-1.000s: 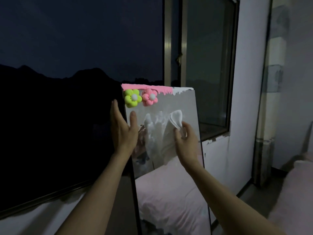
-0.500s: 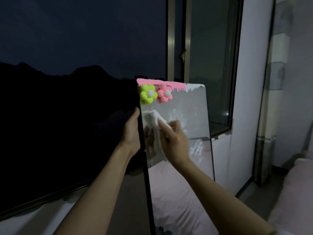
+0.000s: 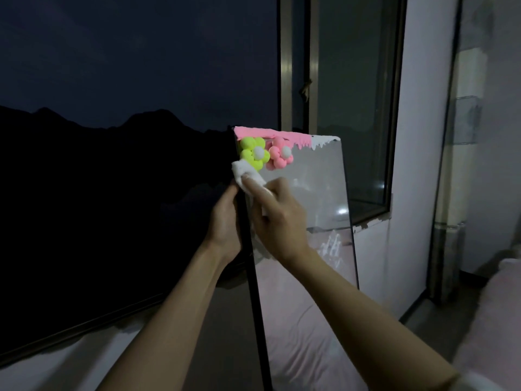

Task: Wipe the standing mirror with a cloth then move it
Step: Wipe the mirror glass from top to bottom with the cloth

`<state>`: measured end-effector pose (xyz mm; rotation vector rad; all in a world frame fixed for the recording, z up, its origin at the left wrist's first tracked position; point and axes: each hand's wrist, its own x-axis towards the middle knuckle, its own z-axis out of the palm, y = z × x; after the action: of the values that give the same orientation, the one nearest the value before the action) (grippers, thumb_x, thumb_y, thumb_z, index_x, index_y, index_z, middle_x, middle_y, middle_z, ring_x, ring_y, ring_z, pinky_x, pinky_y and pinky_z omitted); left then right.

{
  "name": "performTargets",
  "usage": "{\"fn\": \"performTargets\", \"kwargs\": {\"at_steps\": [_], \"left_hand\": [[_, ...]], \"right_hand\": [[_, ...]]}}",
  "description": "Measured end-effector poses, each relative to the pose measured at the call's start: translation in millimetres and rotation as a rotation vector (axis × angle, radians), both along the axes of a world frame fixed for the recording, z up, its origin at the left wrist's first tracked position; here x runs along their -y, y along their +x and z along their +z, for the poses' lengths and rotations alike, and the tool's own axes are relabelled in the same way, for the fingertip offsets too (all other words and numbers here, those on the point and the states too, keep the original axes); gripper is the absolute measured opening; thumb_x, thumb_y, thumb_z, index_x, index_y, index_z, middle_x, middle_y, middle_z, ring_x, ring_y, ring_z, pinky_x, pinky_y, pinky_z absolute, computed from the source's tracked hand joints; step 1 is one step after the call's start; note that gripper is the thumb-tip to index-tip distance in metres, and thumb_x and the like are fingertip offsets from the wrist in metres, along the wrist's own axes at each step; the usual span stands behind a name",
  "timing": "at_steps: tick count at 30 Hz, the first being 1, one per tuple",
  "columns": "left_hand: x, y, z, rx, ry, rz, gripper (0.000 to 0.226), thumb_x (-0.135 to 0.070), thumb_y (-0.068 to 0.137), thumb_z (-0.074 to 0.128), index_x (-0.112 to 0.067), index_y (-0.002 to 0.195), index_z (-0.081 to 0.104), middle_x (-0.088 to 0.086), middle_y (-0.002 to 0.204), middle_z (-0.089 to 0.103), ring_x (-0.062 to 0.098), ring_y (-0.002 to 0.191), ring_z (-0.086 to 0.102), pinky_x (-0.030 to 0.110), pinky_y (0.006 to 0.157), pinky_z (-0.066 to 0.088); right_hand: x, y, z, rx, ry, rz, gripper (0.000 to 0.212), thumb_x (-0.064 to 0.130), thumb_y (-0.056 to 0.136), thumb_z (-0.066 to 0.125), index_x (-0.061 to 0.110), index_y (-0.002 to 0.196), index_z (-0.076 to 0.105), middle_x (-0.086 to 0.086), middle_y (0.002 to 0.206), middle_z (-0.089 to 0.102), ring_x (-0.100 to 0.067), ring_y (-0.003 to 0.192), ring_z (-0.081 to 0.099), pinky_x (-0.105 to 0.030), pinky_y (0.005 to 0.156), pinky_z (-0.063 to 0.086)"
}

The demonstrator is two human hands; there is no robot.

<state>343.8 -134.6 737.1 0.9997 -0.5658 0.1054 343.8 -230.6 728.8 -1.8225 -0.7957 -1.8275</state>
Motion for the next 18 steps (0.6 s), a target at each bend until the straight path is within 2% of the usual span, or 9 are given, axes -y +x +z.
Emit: {"fn": "performTargets", "kwargs": {"at_steps": [3,5,7,8,9,11,14,16,18], "left_hand": [[-7,-4,0,-0.018,0.041,0.011,0.043,-0.035,0.1,0.026,-0.015,0.104,0.065,0.005,0.094,0.072,0.018,0.091,0.067,0.029,0.083,0.052],[-9,-4,0,-0.016,0.053,0.03,0.042,-0.034,0.1,0.026,-0.017,0.102,0.065,0.002,0.092,0.073,0.014,0.088,0.068,0.026,0.079,0.054],[-8,-4,1,0.004,0.057,0.095,0.04,-0.03,0.101,0.025,-0.018,0.102,0.063,-0.004,0.086,0.074,0.008,0.082,0.069,0.019,0.07,0.054],[-7,-4,2,0.004,0.063,0.12,0.04,-0.03,0.101,0.025,-0.018,0.101,0.063,-0.005,0.084,0.074,0.007,0.08,0.069,0.017,0.066,0.054],[-6,-3,3,-0.005,0.068,0.125,0.04,-0.032,0.101,0.026,-0.018,0.099,0.064,-0.005,0.084,0.074,0.008,0.08,0.069,0.017,0.065,0.054],[-4,-5,10,0.007,0.064,0.145,0.041,-0.035,0.099,0.029,-0.019,0.097,0.067,-0.002,0.087,0.074,0.012,0.085,0.068,0.022,0.071,0.053],[0,-6,25,0.039,0.04,0.2,0.042,-0.04,0.099,0.031,-0.021,0.095,0.068,-0.004,0.086,0.074,0.011,0.088,0.067,0.025,0.078,0.051],[3,-6,28,0.069,0.051,0.198,0.045,-0.04,0.1,0.027,-0.021,0.096,0.068,-0.006,0.09,0.074,0.008,0.09,0.067,0.022,0.08,0.052],[3,-6,26,0.056,0.06,0.197,0.046,-0.044,0.099,0.028,-0.021,0.102,0.068,-0.002,0.099,0.072,0.012,0.097,0.066,0.024,0.082,0.051]], "right_hand": [[11,13,-18,-0.111,0.015,-0.033,0.036,0.019,0.088,0.046,0.025,0.123,0.046,-0.011,0.084,0.053,-0.022,0.057,0.052,-0.029,0.043,0.043],[24,22,-30,-0.397,0.184,-0.017,0.04,0.02,0.089,0.044,0.026,0.128,0.048,-0.009,0.091,0.05,-0.024,0.066,0.056,-0.038,0.053,0.051],[37,27,-30,-0.745,0.469,0.069,0.035,0.021,0.093,0.044,0.023,0.127,0.051,-0.007,0.097,0.052,-0.026,0.079,0.06,-0.039,0.067,0.054],[42,26,-27,-0.826,0.555,0.089,0.032,0.021,0.093,0.044,0.02,0.124,0.054,-0.008,0.097,0.054,-0.026,0.082,0.062,-0.038,0.07,0.054],[44,22,-23,-0.818,0.559,0.06,0.029,0.021,0.093,0.045,0.018,0.12,0.056,-0.007,0.097,0.054,-0.022,0.081,0.061,-0.035,0.071,0.052],[37,7,-11,-0.59,0.439,0.03,0.028,0.016,0.09,0.05,0.018,0.116,0.061,-0.001,0.092,0.05,-0.005,0.07,0.05,-0.024,0.066,0.044],[11,-15,8,-0.288,0.233,0.109,0.029,0.024,0.084,0.047,0.016,0.105,0.067,0.006,0.082,0.046,0.0,0.058,0.039,-0.01,0.055,0.033],[1,-12,14,-0.266,0.199,0.112,0.032,0.029,0.081,0.044,0.015,0.101,0.065,0.003,0.083,0.051,-0.003,0.062,0.043,-0.01,0.053,0.032],[1,-4,8,-0.28,0.186,0.087,0.035,0.03,0.083,0.042,0.015,0.108,0.062,0.001,0.085,0.049,-0.006,0.064,0.044,-0.01,0.053,0.029]]}}
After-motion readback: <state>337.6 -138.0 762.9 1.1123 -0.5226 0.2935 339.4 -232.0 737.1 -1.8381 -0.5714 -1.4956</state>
